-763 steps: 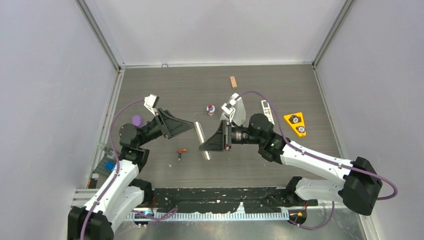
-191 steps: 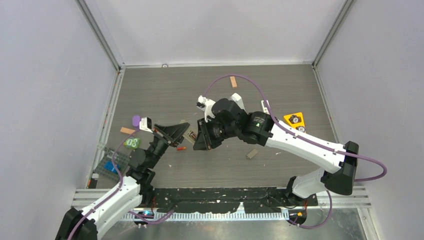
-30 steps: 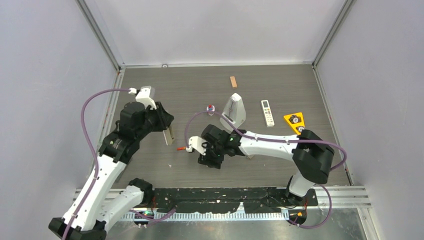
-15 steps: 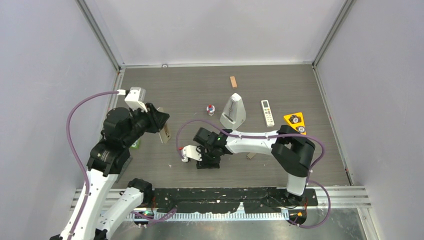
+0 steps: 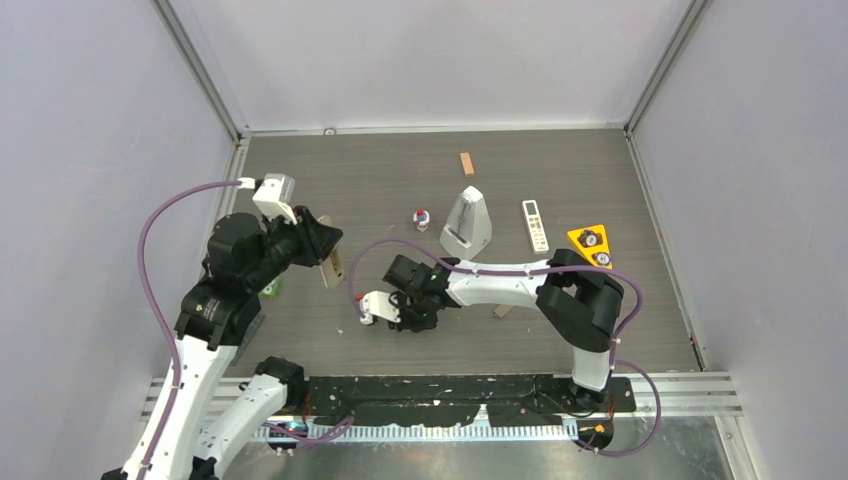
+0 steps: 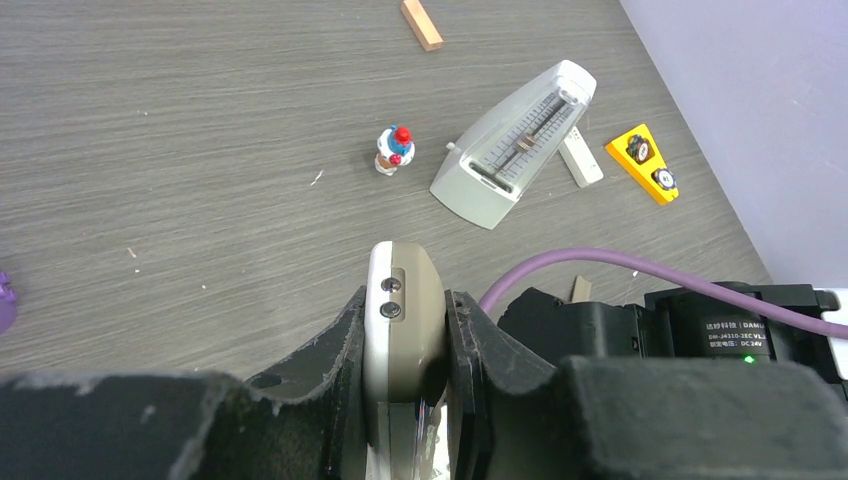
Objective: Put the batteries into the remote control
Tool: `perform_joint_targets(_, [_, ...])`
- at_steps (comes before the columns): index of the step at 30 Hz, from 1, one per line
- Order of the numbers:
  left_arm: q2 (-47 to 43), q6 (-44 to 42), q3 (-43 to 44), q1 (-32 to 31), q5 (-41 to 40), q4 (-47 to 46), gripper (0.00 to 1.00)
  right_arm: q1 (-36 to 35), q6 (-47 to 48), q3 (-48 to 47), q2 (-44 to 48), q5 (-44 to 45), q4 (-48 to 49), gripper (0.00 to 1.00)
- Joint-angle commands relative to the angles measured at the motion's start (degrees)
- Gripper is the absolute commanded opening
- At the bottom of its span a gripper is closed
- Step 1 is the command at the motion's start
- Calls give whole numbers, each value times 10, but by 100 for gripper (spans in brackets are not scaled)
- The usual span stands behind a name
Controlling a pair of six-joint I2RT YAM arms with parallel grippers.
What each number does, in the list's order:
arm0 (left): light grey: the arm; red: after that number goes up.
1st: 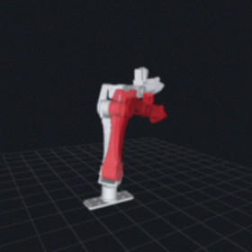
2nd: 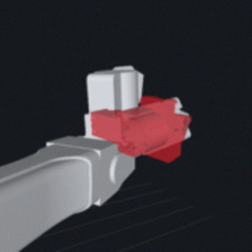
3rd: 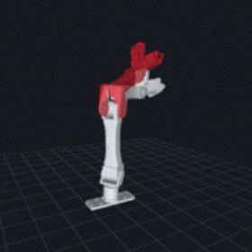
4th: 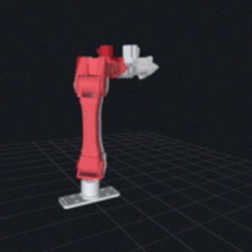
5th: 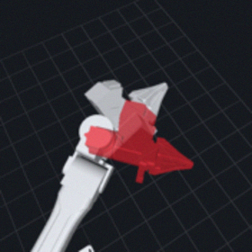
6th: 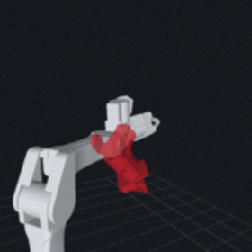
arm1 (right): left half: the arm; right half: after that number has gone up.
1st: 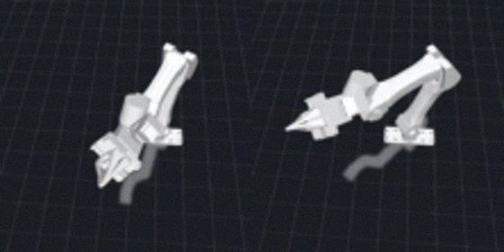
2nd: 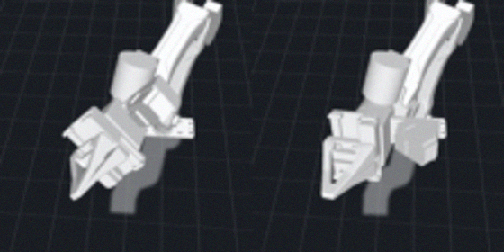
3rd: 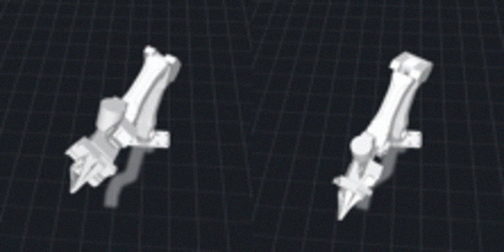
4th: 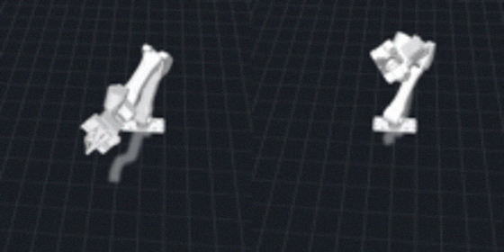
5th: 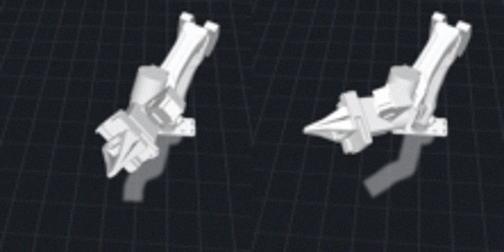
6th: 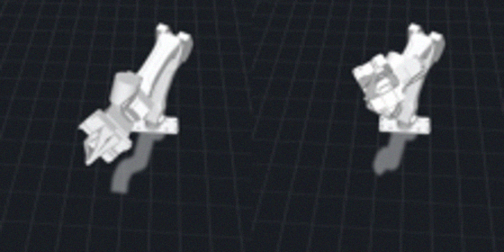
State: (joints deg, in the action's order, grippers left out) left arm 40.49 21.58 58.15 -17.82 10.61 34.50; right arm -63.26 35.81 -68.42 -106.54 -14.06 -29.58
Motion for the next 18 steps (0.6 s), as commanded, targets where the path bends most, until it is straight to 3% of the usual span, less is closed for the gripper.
perform_joint_targets(1, [-2,-8,18,6,16,-29,0,-3,-20,-12,-17,5,1,11])
perform_joint_targets(7, [-18,9,-11,8,16,-51,0,6,-108,6,39,11,41,5])
perform_joint_targets(12, [-54,58,-84,8,51,-126,0,38,-282,41,167,8,120,5])
perform_joint_targets(18, [-83,165,-165,8,111,-255,0,51,-476,65,309,92,210,5])
